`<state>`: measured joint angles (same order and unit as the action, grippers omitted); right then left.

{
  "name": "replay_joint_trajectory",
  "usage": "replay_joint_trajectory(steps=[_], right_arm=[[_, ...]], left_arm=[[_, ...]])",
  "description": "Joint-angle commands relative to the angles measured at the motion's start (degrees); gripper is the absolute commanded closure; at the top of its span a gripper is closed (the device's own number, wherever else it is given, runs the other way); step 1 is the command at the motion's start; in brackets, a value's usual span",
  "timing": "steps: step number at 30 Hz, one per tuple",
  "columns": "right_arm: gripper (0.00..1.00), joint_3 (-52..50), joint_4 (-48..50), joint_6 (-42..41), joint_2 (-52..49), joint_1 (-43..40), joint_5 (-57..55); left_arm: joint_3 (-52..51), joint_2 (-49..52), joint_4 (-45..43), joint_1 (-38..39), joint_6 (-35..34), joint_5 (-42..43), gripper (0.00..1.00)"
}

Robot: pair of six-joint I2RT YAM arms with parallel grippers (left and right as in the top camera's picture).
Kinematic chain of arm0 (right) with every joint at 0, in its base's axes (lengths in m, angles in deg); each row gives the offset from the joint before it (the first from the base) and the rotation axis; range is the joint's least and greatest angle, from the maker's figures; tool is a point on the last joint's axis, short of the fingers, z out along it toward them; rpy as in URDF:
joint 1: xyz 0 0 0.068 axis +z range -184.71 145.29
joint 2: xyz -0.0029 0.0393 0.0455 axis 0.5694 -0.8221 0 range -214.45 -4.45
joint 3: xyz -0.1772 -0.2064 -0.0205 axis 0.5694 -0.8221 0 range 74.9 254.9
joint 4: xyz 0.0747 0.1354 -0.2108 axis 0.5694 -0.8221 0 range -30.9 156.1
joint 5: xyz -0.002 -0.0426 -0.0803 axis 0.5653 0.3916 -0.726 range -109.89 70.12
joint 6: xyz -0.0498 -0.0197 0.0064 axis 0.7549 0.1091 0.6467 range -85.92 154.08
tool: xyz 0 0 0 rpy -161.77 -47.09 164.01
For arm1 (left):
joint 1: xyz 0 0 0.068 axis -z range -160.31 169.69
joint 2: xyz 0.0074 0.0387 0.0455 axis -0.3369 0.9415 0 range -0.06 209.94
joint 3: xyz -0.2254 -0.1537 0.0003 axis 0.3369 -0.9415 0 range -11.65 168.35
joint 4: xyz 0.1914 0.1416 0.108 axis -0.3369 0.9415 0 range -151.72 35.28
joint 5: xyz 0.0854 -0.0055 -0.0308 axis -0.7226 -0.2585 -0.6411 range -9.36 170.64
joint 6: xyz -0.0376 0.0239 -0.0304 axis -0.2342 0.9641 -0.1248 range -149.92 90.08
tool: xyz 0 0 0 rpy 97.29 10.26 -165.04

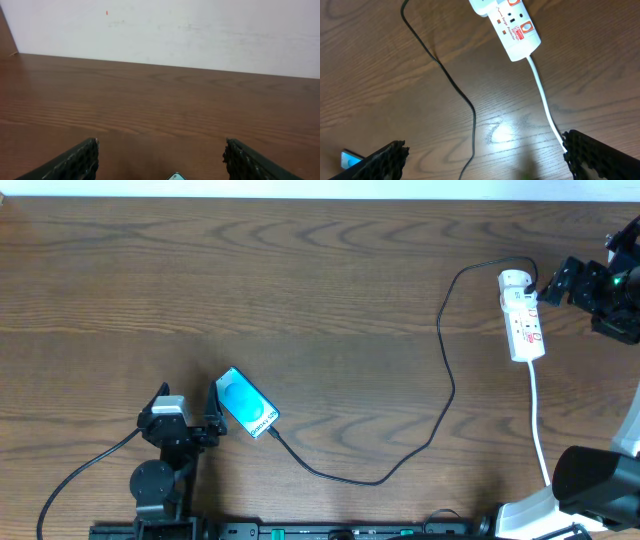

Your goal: Plug charger to phone and switch on socket

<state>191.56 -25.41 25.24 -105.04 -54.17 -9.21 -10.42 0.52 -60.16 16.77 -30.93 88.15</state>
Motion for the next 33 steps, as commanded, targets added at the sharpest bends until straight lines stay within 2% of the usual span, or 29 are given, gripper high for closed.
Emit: replay_joint_trajectory(steps=[1,7,33], right_arm=[[0.01,0.7,0.0,-0.8,0.6,1.4,0.0],[0.01,0.7,0.0,-0.8,0.6,1.4,0.0],[0.01,0.7,0.0,-0.8,0.3,1.2,0.0]], left_arm=[[-0.9,-0.4,2.2,-0.3,0.9,3.6,0.19],[-0.9,-0.4,1.8,-0.3,-2.5,3.5,0.19],[-0.9,-0.4,1.8,-0.3,-2.5,3.4,0.19]])
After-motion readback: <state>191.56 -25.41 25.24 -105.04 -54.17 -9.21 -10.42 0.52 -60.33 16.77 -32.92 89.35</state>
